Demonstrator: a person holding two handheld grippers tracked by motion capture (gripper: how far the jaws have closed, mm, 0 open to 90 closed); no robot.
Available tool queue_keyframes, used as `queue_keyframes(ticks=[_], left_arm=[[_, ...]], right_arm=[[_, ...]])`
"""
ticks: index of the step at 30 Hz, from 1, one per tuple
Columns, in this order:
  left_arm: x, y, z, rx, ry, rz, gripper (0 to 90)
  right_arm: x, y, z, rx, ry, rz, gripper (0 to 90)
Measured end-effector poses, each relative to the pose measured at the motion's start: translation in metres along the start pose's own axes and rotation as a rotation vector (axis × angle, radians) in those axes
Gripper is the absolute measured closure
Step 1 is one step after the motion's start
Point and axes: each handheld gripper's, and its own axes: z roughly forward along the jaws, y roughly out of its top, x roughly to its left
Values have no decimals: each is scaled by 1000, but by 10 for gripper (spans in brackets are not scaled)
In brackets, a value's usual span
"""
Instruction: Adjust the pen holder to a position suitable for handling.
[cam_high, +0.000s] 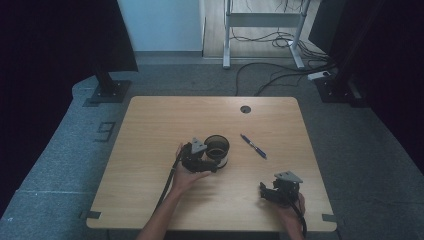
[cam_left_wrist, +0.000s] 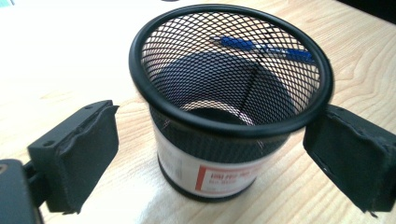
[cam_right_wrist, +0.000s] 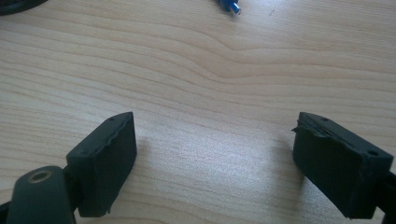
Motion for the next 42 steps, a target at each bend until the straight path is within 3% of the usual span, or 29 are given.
queue_keyframes(ticks=[7,12,18,22,29,42], left_arm=[[2,-10,-14,-8,-30,3,52],[0,-24,-34,-14,-44,-2,69],[0,-36,-54,-6,-34,6,85],[5,-55,-68,27,-20,2,114],[17,-78,-76,68,-4,-15,136],[26,-89,-81,79,6,-44,146]], right_arm=[[0,0,0,0,0,0,128],[0,0,0,1,0,0,128],[0,0,0,1,0,0,128],[0,0,0,0,0,0,130],[0,1,1,1,4,-2,129],[0,4,2,3,-11,22,136]])
